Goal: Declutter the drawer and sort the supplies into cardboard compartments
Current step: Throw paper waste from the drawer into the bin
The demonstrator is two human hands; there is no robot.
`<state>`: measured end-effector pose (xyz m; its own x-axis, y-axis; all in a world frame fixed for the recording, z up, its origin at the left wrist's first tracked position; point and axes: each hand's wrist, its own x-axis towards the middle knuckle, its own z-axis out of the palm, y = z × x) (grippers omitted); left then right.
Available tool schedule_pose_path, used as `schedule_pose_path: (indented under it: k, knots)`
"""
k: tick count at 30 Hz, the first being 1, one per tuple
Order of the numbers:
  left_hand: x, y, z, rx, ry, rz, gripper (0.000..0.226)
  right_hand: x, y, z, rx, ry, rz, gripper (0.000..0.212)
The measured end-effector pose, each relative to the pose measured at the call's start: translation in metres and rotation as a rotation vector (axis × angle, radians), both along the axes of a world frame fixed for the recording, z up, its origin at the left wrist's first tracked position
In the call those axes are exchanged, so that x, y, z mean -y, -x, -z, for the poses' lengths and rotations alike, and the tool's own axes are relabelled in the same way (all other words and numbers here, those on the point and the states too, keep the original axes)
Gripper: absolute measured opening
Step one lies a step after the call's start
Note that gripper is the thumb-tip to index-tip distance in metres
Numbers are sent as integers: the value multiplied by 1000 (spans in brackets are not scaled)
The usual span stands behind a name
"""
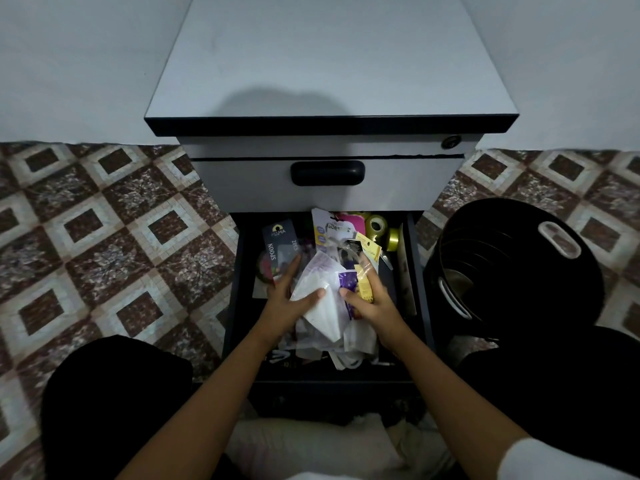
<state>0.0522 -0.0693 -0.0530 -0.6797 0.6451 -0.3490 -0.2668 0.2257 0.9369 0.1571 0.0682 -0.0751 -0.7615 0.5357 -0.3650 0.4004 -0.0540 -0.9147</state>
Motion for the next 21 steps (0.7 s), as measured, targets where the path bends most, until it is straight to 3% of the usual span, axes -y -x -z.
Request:
schedule_pose_path:
  k: [5, 13, 21]
  knots:
    - [-2, 1, -3, 42, -7, -18, 66, -1, -1, -13, -87, 112, 13, 81]
    - [-7, 9, -23, 39, -41, -32, 59, -3, 4, -36, -152, 234, 142, 71]
    - [-13, 5, -39, 49, -67, -53, 53, -9, 5, -54, -140, 250, 177, 72]
